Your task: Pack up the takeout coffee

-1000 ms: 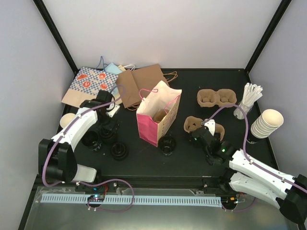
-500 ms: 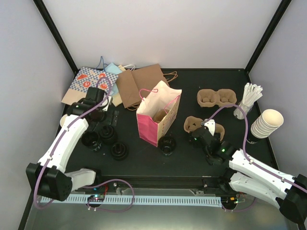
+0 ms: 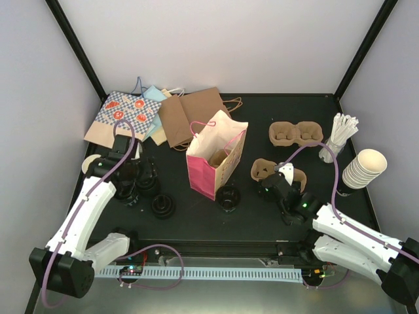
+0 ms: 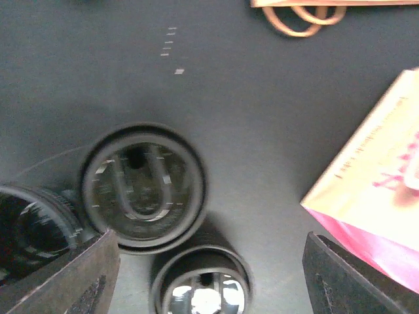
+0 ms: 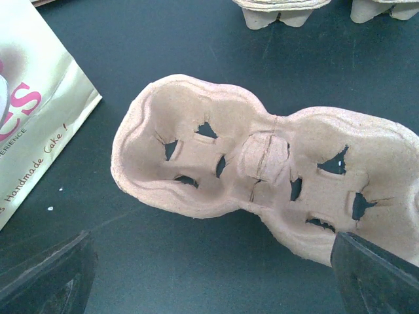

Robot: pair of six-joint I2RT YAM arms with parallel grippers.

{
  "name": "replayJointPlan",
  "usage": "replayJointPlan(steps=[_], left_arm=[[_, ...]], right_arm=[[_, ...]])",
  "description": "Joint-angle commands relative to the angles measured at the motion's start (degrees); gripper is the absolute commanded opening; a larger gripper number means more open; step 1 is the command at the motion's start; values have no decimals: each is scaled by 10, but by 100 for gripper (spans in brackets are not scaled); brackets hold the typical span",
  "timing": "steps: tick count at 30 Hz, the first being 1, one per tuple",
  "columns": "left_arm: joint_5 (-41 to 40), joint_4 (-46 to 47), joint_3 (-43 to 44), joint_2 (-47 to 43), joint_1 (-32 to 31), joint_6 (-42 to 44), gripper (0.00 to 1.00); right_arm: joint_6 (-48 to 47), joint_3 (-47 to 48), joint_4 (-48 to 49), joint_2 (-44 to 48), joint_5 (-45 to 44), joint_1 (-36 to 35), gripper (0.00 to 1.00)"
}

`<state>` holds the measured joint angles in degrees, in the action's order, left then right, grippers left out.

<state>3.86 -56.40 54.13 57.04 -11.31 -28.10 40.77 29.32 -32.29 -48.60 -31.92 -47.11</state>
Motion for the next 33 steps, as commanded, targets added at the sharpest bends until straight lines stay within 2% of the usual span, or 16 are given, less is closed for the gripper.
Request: replayJointPlan(steps=[1, 5, 10, 14, 17, 22, 25, 30, 33], left_arm=[[-141, -50, 33, 34, 1, -77, 81], [-171, -89, 59, 81, 1, -113, 87], [-104, -78, 59, 103, 0, -158, 86], [-89, -71, 53, 99, -19, -218, 85], [-116, -80, 61, 97, -47, -266, 87], [-138, -111, 71, 100, -66, -334, 99], [-139, -105, 57, 84, -66, -376, 99], [-110, -66, 46, 73, -68, -394, 99], [-105, -68, 44, 77, -88, -426, 99]], right_arm=[[-2, 9, 9, 4, -6, 3, 100], [-1, 8, 9, 6, -6, 3, 100], [-1, 8, 9, 6, -8, 3, 100], [1, 8, 9, 7, -8, 3, 100], [1, 8, 9, 7, -9, 3, 100], [1, 8, 9, 9, -9, 3, 100], [1, 7, 10, 13, -9, 3, 100], [-2, 2, 13, 25, -6, 3, 100], [-3, 0, 14, 30, -5, 3, 100]])
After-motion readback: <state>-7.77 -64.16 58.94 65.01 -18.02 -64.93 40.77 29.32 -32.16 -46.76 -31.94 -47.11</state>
